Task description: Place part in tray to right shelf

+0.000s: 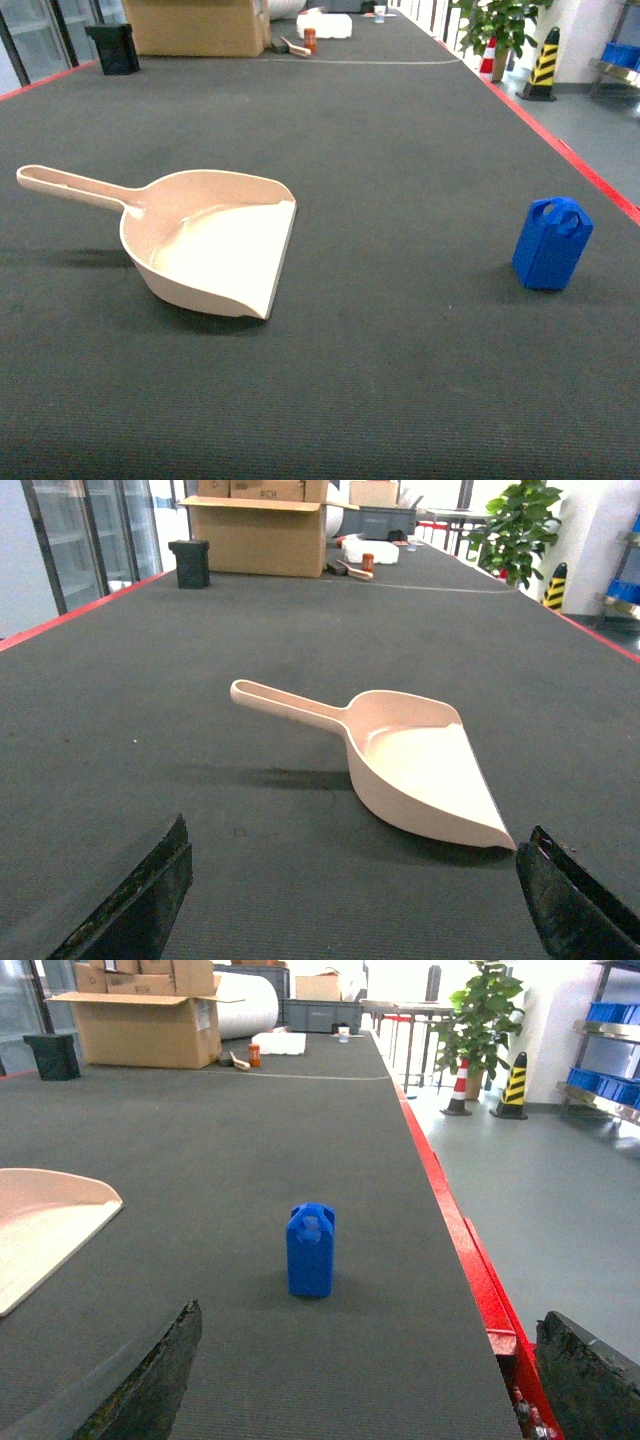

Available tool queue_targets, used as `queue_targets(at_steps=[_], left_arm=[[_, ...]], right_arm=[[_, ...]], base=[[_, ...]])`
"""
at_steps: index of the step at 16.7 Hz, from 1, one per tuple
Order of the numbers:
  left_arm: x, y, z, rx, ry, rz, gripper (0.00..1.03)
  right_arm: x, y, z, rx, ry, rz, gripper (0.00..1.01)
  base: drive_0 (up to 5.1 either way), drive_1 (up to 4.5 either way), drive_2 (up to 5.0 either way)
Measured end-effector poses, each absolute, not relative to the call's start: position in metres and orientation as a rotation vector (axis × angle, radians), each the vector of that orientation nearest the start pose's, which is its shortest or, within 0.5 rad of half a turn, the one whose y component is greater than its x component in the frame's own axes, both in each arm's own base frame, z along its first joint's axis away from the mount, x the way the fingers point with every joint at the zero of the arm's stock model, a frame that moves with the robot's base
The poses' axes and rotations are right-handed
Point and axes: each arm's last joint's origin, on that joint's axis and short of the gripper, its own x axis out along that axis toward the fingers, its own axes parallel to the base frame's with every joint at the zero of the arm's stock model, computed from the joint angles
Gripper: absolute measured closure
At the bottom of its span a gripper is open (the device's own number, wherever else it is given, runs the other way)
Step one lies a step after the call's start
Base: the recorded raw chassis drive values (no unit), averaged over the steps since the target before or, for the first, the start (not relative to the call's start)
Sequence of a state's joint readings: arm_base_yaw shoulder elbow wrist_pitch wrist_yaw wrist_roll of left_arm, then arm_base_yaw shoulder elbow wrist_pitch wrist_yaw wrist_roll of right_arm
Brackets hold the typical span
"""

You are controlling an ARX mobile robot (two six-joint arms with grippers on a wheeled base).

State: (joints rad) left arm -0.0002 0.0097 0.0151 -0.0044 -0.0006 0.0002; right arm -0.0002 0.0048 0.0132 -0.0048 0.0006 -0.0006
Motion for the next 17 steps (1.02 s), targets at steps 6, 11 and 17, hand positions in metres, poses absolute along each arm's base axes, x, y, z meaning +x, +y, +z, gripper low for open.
queue_targets(at_steps=[6, 11, 17], left_arm=[[0.0974, 0.0000, 0.1675, 0.000, -0.001, 0.000, 0.05], [0.0974, 0.0000, 0.1675, 0.000, -0.001, 0.000, 0.05], [0.0974, 0.0000, 0.1675, 0.000, -0.001, 0.000, 0.05]], right_arm=[[0.0972, 0.0000, 0.1672, -0.001, -0.004, -0.001, 0.03], [0.0972, 0.0000, 0.1672, -0.001, -0.004, -0.001, 0.03], [0.0972, 0.0000, 0.1672, -0.001, -0.004, -0.001, 0.03]], base=[[0.0, 0.00, 0.0], [0.0, 0.00, 0.0], [0.0, 0.00, 0.0]])
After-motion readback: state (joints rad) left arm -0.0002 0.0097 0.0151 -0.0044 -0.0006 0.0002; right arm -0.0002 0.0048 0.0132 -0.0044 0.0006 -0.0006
